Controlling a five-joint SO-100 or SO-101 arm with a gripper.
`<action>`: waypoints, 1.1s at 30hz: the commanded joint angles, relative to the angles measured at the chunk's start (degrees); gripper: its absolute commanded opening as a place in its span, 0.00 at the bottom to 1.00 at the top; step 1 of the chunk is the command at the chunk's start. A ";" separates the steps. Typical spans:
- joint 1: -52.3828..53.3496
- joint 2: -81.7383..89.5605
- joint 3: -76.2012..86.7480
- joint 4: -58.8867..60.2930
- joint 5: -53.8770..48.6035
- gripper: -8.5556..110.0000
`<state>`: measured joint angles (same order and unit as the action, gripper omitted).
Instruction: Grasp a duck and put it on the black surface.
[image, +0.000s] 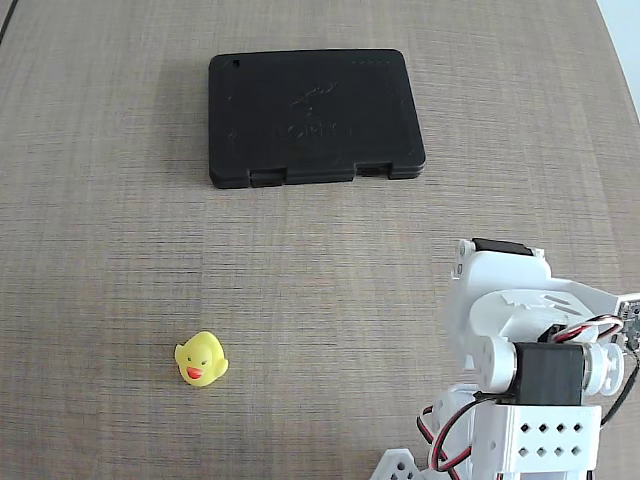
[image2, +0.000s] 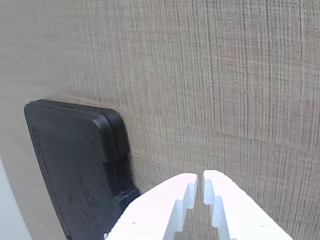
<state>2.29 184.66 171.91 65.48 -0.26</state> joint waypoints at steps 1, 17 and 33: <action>-3.96 -14.59 -11.51 -0.70 -0.44 0.08; -30.94 -61.96 -45.44 0.18 -13.71 0.20; -56.43 -83.85 -51.15 0.18 -14.15 0.29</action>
<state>-50.45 102.57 123.66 65.48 -14.06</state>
